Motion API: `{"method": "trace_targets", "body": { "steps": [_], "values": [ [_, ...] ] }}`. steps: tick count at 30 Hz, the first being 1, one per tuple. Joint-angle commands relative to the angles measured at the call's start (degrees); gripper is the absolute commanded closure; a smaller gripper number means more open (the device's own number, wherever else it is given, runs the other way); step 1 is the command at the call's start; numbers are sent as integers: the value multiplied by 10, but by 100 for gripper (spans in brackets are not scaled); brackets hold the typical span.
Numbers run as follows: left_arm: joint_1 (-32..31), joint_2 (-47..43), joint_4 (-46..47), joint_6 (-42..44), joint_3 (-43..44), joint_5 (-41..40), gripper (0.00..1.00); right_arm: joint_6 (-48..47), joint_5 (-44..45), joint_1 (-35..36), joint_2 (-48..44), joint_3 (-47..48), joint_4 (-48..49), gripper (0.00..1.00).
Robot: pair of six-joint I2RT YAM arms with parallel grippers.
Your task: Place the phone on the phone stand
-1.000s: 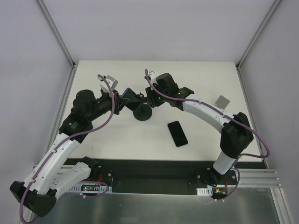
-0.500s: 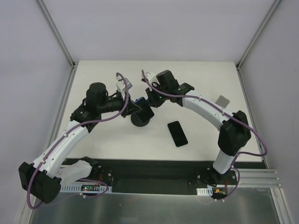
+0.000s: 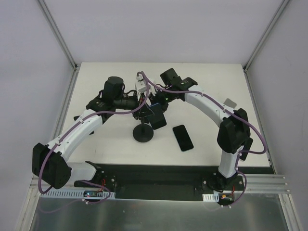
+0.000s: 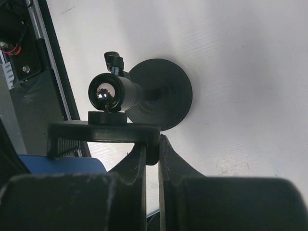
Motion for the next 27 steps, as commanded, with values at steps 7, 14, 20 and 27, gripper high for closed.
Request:
{"method": "trace_targets", "body": {
  "steps": [7,14,20,27],
  "values": [
    [-2,26,-19,46,62,18,100,-109,-82,15,-9,72,-95,99],
    [-2,37,-21,35,75,75,100,-133,-99,29,2,85,-112,100],
    [-1,39,-21,35,74,53,100,-121,-109,43,11,86,-102,99],
    [9,40,-34,47,74,13,100,-118,-108,52,3,84,-98,100]
  ]
}}
